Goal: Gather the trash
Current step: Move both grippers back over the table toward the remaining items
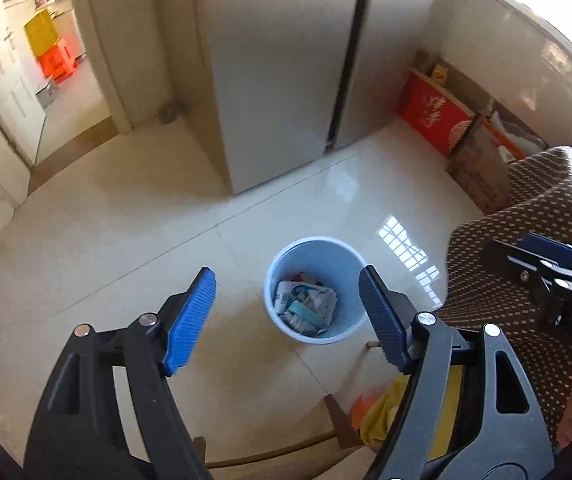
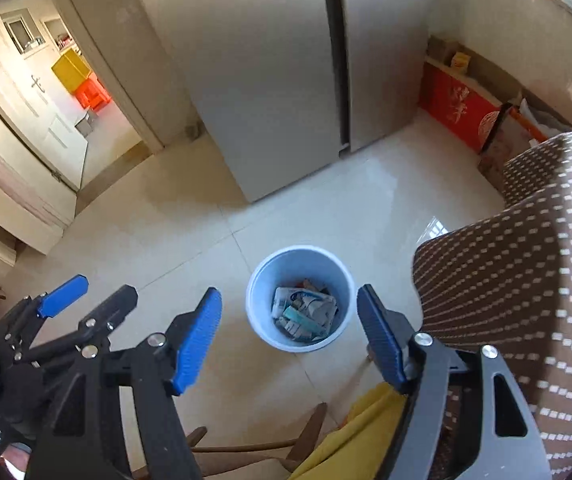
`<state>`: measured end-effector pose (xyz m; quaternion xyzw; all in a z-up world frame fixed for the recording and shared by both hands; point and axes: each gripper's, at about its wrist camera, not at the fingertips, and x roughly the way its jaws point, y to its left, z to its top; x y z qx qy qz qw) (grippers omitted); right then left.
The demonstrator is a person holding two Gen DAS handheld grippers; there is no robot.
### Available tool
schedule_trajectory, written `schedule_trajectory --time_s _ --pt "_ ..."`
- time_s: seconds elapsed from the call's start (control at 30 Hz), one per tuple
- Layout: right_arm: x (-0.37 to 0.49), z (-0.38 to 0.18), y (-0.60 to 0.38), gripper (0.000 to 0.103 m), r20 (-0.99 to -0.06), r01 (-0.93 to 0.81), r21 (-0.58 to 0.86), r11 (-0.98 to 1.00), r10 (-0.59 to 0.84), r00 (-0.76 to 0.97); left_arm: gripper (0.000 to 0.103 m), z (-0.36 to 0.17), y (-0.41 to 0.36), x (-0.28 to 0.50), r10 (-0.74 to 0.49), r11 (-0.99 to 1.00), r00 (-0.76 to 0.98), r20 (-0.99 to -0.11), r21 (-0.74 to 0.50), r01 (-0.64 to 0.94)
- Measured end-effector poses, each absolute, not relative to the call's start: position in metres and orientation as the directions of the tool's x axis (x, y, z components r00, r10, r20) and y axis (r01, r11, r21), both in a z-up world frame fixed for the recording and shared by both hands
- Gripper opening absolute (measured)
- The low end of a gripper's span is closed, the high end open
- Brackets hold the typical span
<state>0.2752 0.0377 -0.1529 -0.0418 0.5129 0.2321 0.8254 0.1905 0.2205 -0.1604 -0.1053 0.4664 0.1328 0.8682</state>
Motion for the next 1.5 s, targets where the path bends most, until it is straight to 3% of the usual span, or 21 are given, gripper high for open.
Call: schedule_trajectory --time_s 0.4,0.63,0.97,1.5 --pt "0.251 -0.106 -0.037 0.074 -0.793 -0.391 0.202 0.898 0.384 0.473 0.077 -0.137 0.140 0.186 0.040 0.985 0.593 -0.804 -0.069 -0.161" --pt "0.231 -0.083 -0.089 0.085 -0.731 -0.357 0.196 0.913 0.378 0.567 0.078 -0.125 0.095 0.188 -0.024 0.995 0.609 -0.793 -0.080 -0.065" --pt "0.216 -0.070 -0.187 0.091 -0.672 -0.167 0.190 0.968 0.252 0.696 0.080 -0.102 0.022 0.198 -0.097 0.995 0.629 -0.771 -0.066 0.073" --pt "0.230 -0.089 -0.372 0.091 -0.684 0.233 0.233 0.944 -0.011 0.729 0.084 -0.085 -0.102 0.273 -0.275 0.949 0.576 -0.770 -0.123 0.289"
